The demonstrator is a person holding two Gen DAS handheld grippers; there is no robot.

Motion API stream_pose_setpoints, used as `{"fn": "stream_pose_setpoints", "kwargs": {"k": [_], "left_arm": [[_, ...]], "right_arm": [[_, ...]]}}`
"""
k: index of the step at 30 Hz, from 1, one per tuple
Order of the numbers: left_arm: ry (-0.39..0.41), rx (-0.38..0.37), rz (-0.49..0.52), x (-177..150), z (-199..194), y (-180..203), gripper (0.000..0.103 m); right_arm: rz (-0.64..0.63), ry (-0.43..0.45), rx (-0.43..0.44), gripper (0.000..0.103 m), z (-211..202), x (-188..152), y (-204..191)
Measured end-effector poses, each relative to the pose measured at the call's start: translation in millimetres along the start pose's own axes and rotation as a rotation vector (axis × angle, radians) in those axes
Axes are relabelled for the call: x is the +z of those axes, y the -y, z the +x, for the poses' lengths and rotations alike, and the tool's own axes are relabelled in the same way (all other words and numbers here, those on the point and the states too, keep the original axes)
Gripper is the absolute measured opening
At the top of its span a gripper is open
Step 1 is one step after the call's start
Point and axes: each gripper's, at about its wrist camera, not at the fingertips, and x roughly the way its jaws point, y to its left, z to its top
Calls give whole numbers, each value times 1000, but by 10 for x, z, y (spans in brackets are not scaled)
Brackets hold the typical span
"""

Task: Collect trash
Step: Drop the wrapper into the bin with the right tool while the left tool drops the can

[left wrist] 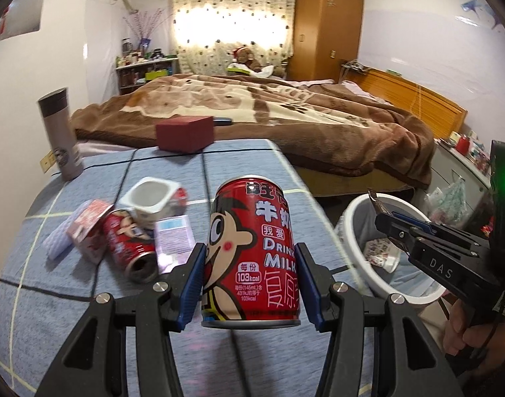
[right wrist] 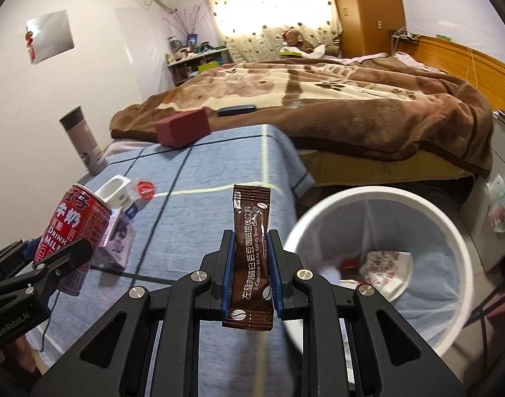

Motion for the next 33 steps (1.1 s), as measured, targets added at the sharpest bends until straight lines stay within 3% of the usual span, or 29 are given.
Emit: {"fn": "stream_pose_setpoints", "kwargs": {"k": [17, 33], "left_arm": [[-35, -204, 127, 204, 388, 1112, 55], [-128, -267, 185, 113, 804, 1661, 55]], "right_arm": [[100, -10, -154, 20, -99, -31, 817], [140, -106, -205, 20, 103, -178, 1289]]}}
